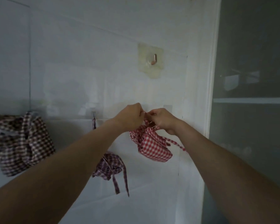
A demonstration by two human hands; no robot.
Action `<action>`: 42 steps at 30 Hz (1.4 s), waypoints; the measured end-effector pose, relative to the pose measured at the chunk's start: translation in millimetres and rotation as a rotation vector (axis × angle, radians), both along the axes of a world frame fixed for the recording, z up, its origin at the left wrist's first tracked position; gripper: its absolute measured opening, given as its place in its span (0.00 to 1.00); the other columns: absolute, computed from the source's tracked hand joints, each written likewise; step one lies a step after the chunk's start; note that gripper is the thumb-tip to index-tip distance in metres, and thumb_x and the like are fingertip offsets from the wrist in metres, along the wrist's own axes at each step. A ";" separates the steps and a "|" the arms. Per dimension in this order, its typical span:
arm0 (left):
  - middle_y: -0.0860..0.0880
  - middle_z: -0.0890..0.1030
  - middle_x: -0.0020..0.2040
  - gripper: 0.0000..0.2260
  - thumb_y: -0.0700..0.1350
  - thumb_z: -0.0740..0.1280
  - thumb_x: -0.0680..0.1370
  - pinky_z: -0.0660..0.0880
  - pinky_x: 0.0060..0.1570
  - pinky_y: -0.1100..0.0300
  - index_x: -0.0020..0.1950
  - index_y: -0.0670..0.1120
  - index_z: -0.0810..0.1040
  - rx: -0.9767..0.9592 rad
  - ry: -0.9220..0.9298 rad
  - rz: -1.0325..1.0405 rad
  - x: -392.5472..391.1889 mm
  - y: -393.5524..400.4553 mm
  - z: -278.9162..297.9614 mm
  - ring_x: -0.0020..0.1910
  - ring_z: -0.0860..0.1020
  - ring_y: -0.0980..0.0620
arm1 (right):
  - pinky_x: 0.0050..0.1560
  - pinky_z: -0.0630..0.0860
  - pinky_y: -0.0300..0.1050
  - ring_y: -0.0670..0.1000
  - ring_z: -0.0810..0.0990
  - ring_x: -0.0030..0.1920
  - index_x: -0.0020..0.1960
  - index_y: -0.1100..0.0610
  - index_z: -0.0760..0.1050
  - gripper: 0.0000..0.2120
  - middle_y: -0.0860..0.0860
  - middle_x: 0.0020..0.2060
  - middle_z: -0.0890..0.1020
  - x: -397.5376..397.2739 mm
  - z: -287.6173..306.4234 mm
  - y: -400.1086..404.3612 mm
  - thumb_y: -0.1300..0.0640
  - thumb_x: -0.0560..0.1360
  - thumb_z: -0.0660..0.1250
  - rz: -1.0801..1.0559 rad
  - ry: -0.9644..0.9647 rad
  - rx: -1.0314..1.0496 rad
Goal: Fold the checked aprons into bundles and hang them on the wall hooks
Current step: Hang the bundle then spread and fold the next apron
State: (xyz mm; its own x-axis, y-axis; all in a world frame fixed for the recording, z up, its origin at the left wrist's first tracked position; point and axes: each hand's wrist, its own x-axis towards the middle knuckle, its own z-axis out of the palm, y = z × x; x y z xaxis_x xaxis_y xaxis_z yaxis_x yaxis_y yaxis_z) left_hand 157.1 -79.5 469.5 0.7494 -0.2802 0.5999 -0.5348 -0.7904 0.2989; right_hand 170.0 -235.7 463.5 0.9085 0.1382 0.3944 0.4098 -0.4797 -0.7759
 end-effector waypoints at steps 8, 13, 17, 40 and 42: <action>0.37 0.77 0.58 0.13 0.45 0.59 0.82 0.67 0.46 0.53 0.62 0.38 0.67 0.152 0.001 0.215 16.3 2.2 -15.6 0.57 0.77 0.37 | 0.52 0.76 0.41 0.50 0.82 0.49 0.58 0.62 0.82 0.14 0.55 0.52 0.85 26.7 2.0 5.9 0.53 0.79 0.70 -0.016 0.017 -0.111; 0.40 0.78 0.59 0.15 0.49 0.63 0.81 0.72 0.51 0.52 0.62 0.40 0.71 0.147 0.001 0.257 23.7 5.3 -14.2 0.58 0.77 0.40 | 0.59 0.80 0.54 0.57 0.85 0.52 0.52 0.63 0.85 0.09 0.58 0.48 0.86 43.1 2.8 1.6 0.61 0.73 0.75 -0.071 0.032 -0.120; 0.39 0.80 0.57 0.14 0.49 0.61 0.81 0.73 0.50 0.51 0.60 0.40 0.74 0.064 -0.047 0.231 35.3 -4.1 -15.4 0.56 0.78 0.39 | 0.50 0.83 0.61 0.63 0.86 0.44 0.49 0.73 0.81 0.08 0.66 0.44 0.85 49.6 8.6 -1.8 0.71 0.71 0.68 -0.078 0.093 -0.049; 0.45 0.77 0.42 0.17 0.57 0.63 0.80 0.73 0.41 0.55 0.46 0.44 0.75 0.052 -0.055 0.285 54.3 -6.1 -24.9 0.43 0.78 0.44 | 0.50 0.81 0.56 0.60 0.85 0.45 0.45 0.62 0.84 0.10 0.58 0.39 0.86 57.9 -35.2 -7.0 0.56 0.78 0.69 -0.164 -0.155 -0.101; 0.46 0.75 0.38 0.17 0.56 0.60 0.82 0.70 0.37 0.56 0.42 0.44 0.72 0.017 -0.184 0.283 44.4 -5.9 -23.3 0.39 0.76 0.46 | 0.52 0.81 0.53 0.56 0.85 0.44 0.47 0.60 0.84 0.08 0.53 0.40 0.86 53.5 -43.6 -12.0 0.56 0.78 0.69 -0.176 -0.220 -0.044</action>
